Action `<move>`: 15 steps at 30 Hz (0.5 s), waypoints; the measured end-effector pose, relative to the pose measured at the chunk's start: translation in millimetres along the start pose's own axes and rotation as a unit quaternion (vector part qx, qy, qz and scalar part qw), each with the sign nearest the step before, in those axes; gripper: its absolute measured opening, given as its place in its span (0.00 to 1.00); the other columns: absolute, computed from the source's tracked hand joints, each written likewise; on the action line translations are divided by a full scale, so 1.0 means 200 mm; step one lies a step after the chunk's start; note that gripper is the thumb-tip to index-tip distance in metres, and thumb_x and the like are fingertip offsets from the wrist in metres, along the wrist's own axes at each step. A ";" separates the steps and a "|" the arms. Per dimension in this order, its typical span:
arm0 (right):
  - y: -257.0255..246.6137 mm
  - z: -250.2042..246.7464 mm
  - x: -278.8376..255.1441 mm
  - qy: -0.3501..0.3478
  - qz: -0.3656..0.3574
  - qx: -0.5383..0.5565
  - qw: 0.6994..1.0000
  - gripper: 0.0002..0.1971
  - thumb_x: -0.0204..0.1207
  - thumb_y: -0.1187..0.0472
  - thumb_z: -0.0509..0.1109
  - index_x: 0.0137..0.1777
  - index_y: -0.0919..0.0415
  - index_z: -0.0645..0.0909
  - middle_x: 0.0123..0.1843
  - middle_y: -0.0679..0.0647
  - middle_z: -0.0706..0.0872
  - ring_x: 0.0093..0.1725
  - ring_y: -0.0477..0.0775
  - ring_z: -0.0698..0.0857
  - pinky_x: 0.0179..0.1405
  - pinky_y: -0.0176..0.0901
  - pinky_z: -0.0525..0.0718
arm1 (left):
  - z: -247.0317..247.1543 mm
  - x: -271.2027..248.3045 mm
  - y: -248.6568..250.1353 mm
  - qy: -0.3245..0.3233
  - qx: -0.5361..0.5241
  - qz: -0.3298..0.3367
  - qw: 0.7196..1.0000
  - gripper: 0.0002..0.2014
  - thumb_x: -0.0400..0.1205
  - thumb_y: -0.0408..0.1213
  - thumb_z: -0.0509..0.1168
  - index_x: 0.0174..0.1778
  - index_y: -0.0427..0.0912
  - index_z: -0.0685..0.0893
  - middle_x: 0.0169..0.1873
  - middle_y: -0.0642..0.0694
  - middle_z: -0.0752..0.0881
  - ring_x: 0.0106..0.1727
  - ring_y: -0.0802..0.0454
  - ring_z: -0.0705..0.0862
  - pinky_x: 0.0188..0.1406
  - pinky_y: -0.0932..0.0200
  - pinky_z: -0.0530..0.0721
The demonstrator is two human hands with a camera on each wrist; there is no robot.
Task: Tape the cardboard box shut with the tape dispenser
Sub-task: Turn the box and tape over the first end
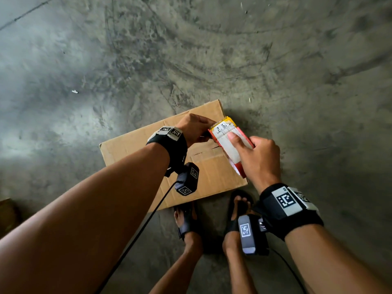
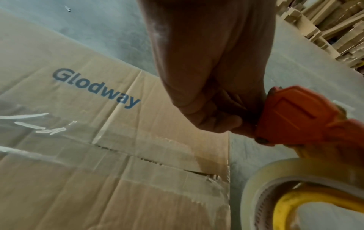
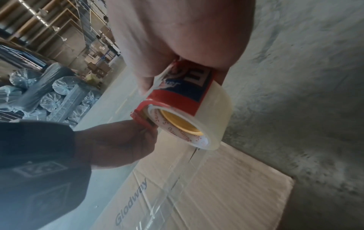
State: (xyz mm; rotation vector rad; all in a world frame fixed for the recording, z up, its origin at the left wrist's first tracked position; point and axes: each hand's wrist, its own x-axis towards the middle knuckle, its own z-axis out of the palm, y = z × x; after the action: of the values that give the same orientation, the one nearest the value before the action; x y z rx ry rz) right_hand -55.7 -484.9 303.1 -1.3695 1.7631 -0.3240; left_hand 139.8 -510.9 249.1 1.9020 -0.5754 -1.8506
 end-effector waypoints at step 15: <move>-0.01 0.22 0.15 0.012 -0.001 0.032 0.999 0.27 0.76 0.36 0.74 0.32 0.61 0.86 0.26 0.49 0.85 0.23 0.44 0.81 0.21 0.37 0.72 | -0.20 0.27 0.08 -0.011 0.144 0.073 0.987 0.07 0.82 0.32 0.71 0.52 0.35 0.92 0.32 0.46 0.89 0.26 0.63 0.82 0.34 0.67 0.85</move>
State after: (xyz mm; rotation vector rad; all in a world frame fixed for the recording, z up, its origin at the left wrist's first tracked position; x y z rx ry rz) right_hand -22.8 -499.3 264.8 -1.3260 1.7566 -0.3956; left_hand 181.8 -554.2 214.4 1.9557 -1.0101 -1.7735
